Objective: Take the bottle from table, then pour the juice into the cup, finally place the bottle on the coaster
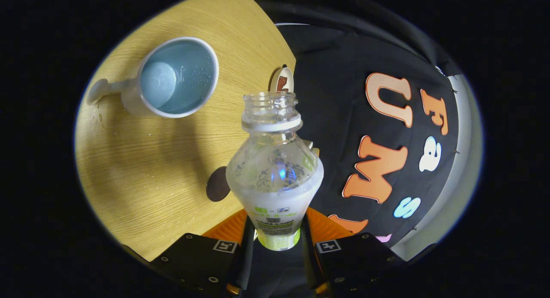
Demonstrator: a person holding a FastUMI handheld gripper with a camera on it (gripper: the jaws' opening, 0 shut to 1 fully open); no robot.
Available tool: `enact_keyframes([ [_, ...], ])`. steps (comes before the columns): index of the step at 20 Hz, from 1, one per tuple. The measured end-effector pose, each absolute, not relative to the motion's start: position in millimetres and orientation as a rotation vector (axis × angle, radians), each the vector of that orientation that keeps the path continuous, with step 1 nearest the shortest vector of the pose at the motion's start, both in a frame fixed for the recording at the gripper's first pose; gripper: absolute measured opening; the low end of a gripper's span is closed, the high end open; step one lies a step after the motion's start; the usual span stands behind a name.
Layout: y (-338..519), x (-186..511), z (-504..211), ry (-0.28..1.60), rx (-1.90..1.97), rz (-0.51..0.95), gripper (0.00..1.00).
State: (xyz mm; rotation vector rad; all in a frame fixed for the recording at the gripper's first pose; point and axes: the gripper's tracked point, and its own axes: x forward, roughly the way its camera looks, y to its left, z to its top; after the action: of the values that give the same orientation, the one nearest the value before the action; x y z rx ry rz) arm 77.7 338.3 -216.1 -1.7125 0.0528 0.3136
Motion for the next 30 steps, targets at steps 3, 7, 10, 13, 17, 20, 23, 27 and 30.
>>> enact_keyframes([
  [3, 337.5, 75.6, -219.8, 0.058, -1.745, 0.317, 0.52],
  [7, 337.7, 77.2, -217.3, 0.047, -1.772, 0.324, 0.52],
  [10, 336.8, 77.6, -214.3, 0.041, -1.79, 0.322, 0.52],
  [13, 336.7, 78.8, -209.3, 0.032, -1.805, 0.322, 0.52],
  [17, 334.2, 79.4, -203.7, 0.024, -1.826, 0.323, 0.52],
  [20, 332.1, 80.5, -200.7, 0.02, -1.842, 0.324, 0.52],
  [23, 331.1, 79.6, -196.2, 0.012, -1.86, 0.326, 0.52],
  [27, 331.5, 82.7, -192.7, 0.006, -1.888, 0.333, 0.52],
  [30, 332.7, 84.8, -191.2, 0.005, -1.897, 0.334, 0.52],
])
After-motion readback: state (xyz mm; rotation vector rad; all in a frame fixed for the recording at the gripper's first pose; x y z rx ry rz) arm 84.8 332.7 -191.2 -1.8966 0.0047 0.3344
